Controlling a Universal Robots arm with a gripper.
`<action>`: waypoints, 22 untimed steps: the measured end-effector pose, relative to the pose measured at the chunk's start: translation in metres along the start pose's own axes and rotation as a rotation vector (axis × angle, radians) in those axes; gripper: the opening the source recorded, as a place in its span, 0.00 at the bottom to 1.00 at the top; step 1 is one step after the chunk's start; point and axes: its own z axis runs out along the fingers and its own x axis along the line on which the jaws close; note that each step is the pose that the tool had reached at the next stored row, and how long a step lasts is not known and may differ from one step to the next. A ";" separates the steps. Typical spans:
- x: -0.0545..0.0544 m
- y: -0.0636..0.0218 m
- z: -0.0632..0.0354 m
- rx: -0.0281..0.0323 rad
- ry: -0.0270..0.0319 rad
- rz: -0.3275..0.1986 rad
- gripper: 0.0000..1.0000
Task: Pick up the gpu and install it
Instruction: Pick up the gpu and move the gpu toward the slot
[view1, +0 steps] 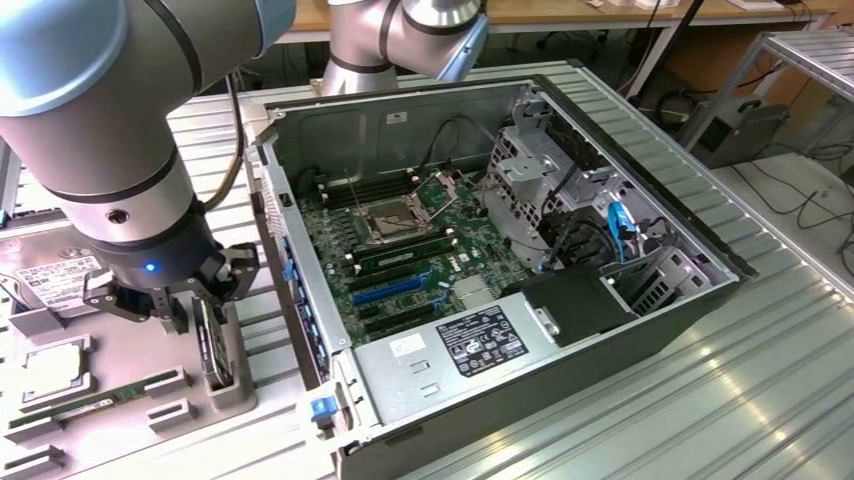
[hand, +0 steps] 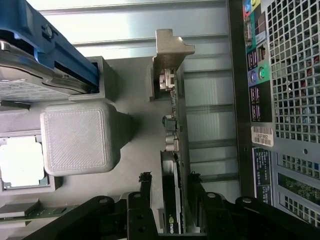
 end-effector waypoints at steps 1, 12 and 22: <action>0.000 0.0000 0.0001 -0.0001 -0.0001 0.000 0.42; 0.001 -0.0001 0.0006 -0.0006 -0.0024 -0.005 0.28; 0.001 -0.0001 0.0006 -0.0024 0.0003 -0.057 0.27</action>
